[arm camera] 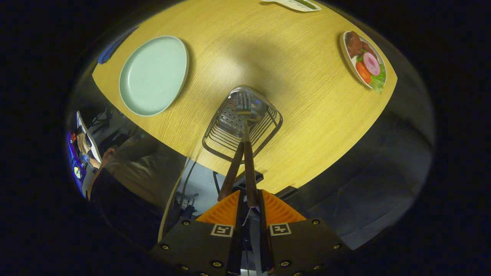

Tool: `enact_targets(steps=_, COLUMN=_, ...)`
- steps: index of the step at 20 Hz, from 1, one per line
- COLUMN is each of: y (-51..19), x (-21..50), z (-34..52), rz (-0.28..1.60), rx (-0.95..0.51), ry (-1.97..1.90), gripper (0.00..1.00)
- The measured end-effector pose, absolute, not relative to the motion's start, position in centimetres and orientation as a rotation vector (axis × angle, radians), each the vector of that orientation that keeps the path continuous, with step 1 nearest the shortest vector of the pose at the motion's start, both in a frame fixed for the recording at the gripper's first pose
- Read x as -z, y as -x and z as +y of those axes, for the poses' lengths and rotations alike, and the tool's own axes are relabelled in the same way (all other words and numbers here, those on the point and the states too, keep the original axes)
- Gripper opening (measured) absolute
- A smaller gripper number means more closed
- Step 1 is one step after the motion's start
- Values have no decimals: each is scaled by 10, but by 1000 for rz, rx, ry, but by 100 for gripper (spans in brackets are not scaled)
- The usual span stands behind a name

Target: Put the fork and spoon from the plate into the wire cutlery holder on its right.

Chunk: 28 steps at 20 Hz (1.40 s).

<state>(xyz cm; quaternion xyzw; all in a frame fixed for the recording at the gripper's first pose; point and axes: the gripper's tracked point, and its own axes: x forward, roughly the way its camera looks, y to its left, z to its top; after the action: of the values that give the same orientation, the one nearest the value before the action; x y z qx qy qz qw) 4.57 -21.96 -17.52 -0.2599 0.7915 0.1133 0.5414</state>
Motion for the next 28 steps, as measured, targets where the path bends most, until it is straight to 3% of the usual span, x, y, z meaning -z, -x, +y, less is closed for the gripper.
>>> enact_targets(steps=8, y=-50, x=143, z=-205, rz=1391, rx=-166, ry=285, gripper=20)
enact_targets(steps=14, y=-63, x=53, z=-155, rz=652, rx=-107, ry=166, gripper=20)
enact_targets(steps=18, y=-32, x=-27, z=-107, rz=221, rx=-68, ry=122, gripper=20)
enact_targets(steps=23, y=9, x=-69, z=-57, rz=-24, rx=-54, ry=104, gripper=20)
enact_targets(steps=28, y=20, x=-77, z=-29, rz=-52, rx=-85, ry=57, gripper=20)
